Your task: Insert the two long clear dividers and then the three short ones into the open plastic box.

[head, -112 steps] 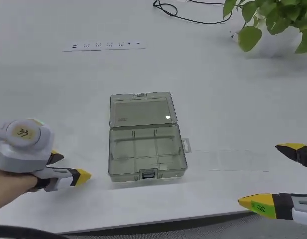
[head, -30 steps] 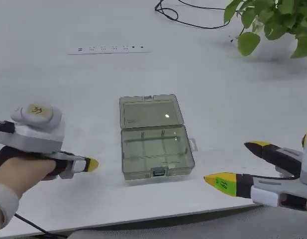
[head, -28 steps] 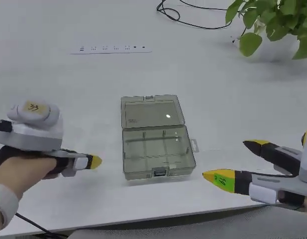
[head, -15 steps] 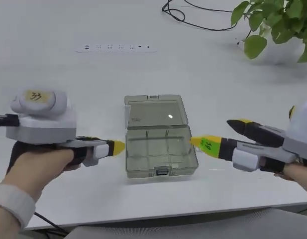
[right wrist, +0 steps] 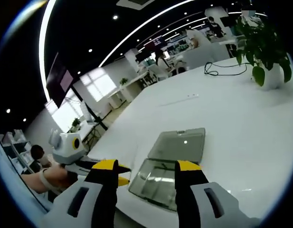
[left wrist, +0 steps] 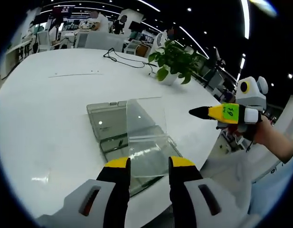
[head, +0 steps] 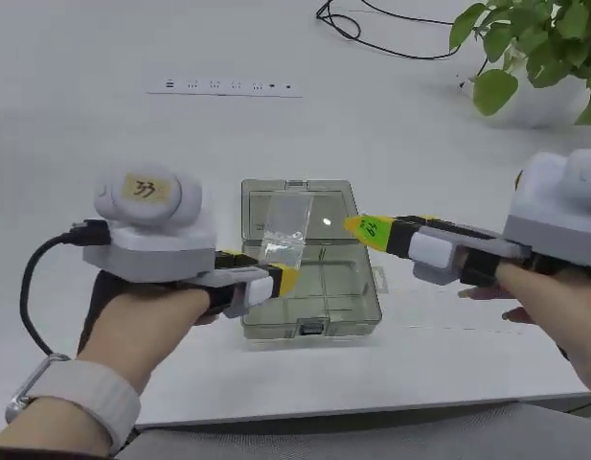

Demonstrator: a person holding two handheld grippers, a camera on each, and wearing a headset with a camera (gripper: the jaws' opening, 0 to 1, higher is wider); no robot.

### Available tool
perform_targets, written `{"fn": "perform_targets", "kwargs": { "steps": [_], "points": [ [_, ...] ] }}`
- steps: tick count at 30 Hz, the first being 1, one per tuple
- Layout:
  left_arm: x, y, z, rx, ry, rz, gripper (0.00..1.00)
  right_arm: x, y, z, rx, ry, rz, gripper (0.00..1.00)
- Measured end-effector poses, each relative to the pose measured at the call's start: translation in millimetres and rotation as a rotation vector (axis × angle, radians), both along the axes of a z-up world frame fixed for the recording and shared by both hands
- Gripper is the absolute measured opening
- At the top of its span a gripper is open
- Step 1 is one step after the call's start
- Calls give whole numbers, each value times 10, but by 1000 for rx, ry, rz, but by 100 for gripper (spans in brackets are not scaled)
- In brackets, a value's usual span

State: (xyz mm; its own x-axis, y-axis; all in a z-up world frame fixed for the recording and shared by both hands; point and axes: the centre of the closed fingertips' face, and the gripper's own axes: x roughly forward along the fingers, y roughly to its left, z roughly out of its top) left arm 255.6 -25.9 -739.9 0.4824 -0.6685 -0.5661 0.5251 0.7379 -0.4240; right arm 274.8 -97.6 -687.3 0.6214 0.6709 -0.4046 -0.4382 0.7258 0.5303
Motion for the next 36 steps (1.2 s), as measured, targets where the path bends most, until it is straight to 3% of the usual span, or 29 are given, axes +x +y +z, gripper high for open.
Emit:
{"fn": "perform_targets", "kwargs": {
  "steps": [8, 21, 31, 33, 36],
  "points": [
    [-6, -179, 43, -40, -16, -6, 30, 51, 111, -112, -20, 59, 16, 30],
    [-28, -210, 23, -60, -20, 14, 30, -14, 304, -211, -13, 175, 29, 10],
    [-20, -276, 37, -86, -21, 26, 30, -10, 366, -219, -64, 158, 51, 4],
    [-11, -291, 38, -107, -5, 32, 30, 4, 350, -211, -73, 152, 46, 4],
    [-10, -300, 33, -102, -7, 27, 30, 5, 343, -215, -89, 146, 53, 3]
  ]
}}
